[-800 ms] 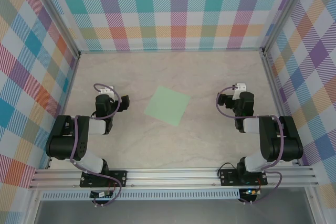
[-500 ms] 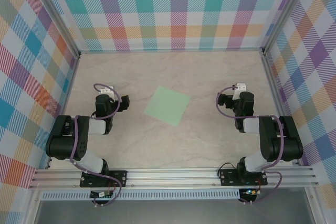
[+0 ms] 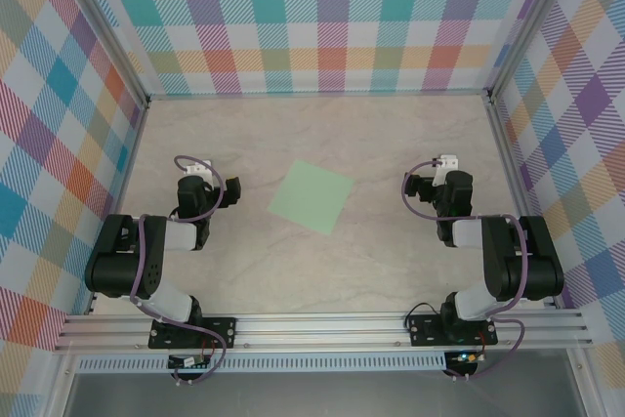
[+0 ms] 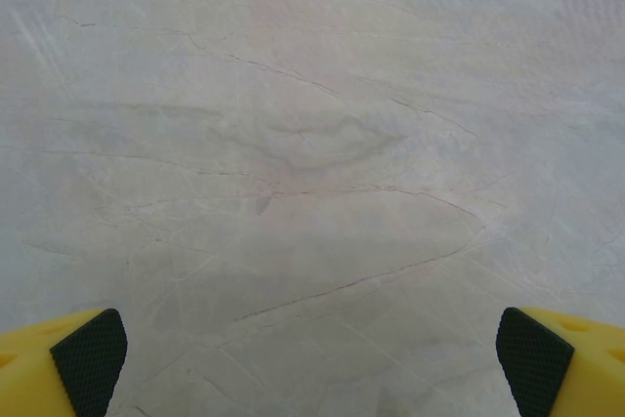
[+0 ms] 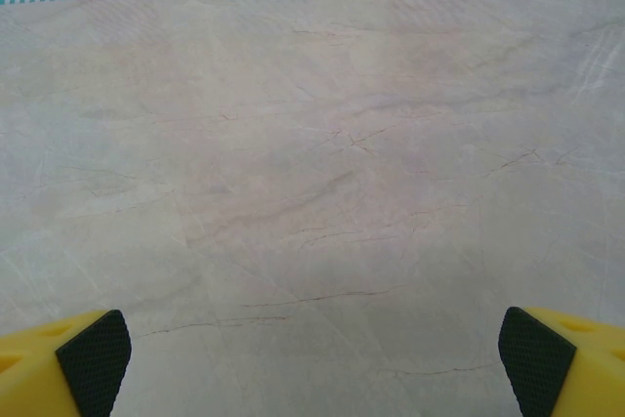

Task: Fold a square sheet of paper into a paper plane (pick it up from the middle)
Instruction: Move the square sheet of paper to the center of the table.

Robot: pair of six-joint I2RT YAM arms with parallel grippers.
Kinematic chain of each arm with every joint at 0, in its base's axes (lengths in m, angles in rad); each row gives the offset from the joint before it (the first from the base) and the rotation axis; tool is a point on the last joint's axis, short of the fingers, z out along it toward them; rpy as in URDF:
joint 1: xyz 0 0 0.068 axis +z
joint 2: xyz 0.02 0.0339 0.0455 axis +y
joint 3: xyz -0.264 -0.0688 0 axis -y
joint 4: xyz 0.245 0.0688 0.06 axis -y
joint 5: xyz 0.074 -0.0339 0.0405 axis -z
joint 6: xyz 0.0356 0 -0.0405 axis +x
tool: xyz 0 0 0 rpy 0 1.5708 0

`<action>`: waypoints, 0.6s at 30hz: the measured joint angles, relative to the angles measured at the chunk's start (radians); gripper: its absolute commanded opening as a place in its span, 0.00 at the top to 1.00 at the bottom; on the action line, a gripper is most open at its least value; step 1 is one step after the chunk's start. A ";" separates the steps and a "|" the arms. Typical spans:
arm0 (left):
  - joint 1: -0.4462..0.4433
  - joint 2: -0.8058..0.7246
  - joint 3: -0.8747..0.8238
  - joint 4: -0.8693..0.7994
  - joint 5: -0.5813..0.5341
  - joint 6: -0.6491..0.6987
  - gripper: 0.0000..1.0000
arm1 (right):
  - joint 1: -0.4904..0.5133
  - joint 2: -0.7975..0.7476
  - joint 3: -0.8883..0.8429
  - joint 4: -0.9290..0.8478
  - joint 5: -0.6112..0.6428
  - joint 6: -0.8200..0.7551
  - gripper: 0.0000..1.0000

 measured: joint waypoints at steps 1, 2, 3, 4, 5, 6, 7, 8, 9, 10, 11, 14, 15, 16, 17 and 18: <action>0.000 0.000 0.000 0.000 0.000 0.000 0.00 | 0.000 0.000 0.000 -0.002 -0.008 -0.003 0.00; 0.000 -0.001 0.000 -0.001 -0.002 0.000 0.00 | -0.001 -0.002 0.000 -0.006 -0.022 -0.008 0.00; 0.000 -0.005 0.000 -0.009 -0.005 -0.001 0.00 | -0.001 -0.009 0.005 -0.029 -0.032 -0.011 0.00; 0.000 -0.018 0.000 -0.027 -0.011 -0.001 0.00 | -0.001 -0.024 0.012 -0.066 -0.039 -0.012 0.00; 0.000 -0.039 0.000 -0.052 -0.020 -0.002 0.00 | -0.001 -0.045 0.021 -0.102 -0.041 -0.013 0.00; 0.000 -0.065 0.000 -0.078 -0.029 -0.005 0.00 | -0.001 -0.071 0.033 -0.142 -0.043 -0.013 0.00; 0.000 -0.105 0.000 -0.108 -0.041 -0.007 0.00 | -0.001 -0.109 0.049 -0.191 -0.043 -0.010 0.00; 0.000 -0.147 0.001 -0.137 -0.053 -0.012 0.00 | -0.001 -0.149 0.070 -0.241 -0.043 -0.002 0.00; 0.000 -0.188 0.008 -0.177 -0.066 -0.025 0.00 | -0.001 -0.185 0.095 -0.293 -0.043 0.015 0.00; 0.000 -0.228 0.024 -0.223 -0.080 -0.040 0.00 | -0.002 -0.222 0.129 -0.355 -0.048 0.039 0.00; 0.000 -0.267 0.052 -0.282 -0.092 -0.064 0.00 | -0.002 -0.253 0.171 -0.418 -0.053 0.073 0.00; 0.000 -0.337 0.161 -0.447 -0.105 -0.153 0.00 | -0.002 -0.307 0.275 -0.556 -0.089 0.180 0.00; 0.000 -0.349 0.196 -0.496 -0.099 -0.182 0.00 | -0.002 -0.321 0.300 -0.600 -0.108 0.223 0.00; 0.000 -0.358 0.232 -0.551 -0.087 -0.212 0.00 | -0.002 -0.329 0.319 -0.638 -0.127 0.260 0.00; 0.000 -0.362 0.273 -0.615 -0.070 -0.242 0.00 | -0.002 -0.332 0.335 -0.679 -0.154 0.297 0.00; 0.000 -0.362 0.314 -0.681 -0.051 -0.270 0.00 | 0.000 -0.331 0.350 -0.723 -0.183 0.335 0.00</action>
